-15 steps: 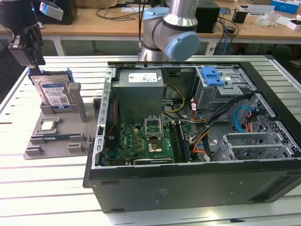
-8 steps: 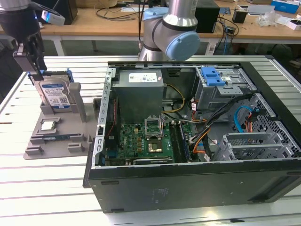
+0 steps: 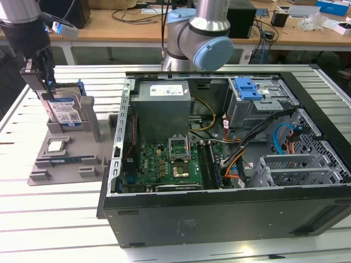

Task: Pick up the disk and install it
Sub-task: 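Pick up the disk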

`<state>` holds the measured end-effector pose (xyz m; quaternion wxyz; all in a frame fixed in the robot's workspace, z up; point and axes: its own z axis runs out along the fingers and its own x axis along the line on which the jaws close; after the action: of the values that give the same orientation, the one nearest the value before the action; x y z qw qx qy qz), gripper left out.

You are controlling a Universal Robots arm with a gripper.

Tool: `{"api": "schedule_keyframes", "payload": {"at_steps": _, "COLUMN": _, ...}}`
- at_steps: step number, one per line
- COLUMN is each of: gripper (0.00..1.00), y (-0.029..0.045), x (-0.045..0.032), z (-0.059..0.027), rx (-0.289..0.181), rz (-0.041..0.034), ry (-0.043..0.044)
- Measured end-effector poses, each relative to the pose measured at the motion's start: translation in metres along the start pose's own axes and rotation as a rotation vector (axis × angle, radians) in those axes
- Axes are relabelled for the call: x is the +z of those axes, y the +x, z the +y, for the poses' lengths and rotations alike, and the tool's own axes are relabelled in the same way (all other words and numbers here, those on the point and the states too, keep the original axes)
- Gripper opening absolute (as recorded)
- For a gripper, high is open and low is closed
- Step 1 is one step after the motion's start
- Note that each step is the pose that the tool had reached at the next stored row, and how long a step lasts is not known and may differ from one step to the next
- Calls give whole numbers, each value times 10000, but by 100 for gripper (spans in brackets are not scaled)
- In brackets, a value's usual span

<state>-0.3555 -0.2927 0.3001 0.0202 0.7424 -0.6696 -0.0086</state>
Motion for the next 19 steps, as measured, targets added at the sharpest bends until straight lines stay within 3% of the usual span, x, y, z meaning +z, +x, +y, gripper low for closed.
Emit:
{"api": "schedule_keyframes", "payload": {"at_steps": 4, "gripper": 54, "y": -2, "x": 119, "z": -5, "rx": 0, "rz": 1, "ry": 0}}
{"api": "schedule_keyframes", "payload": {"at_steps": 12, "gripper": 54, "y": -2, "x": 125, "z": -5, "rx": 1, "rz": 1, "ry": 0}}
{"api": "schedule_keyframes", "payload": {"at_steps": 13, "gripper": 53, "y": -2, "x": 126, "z": -5, "rx": 0, "rz": 0, "ry": 0}}
{"api": "schedule_keyframes", "payload": {"at_steps": 15, "gripper": 40, "y": -2, "x": 126, "z": -5, "rx": 1, "rz": 0, "ry": 0}}
{"api": "schedule_keyframes", "payload": {"at_steps": 19, "gripper": 37, "y": -2, "x": 128, "z": -5, "rx": 1, "rz": 1, "ry": 0}}
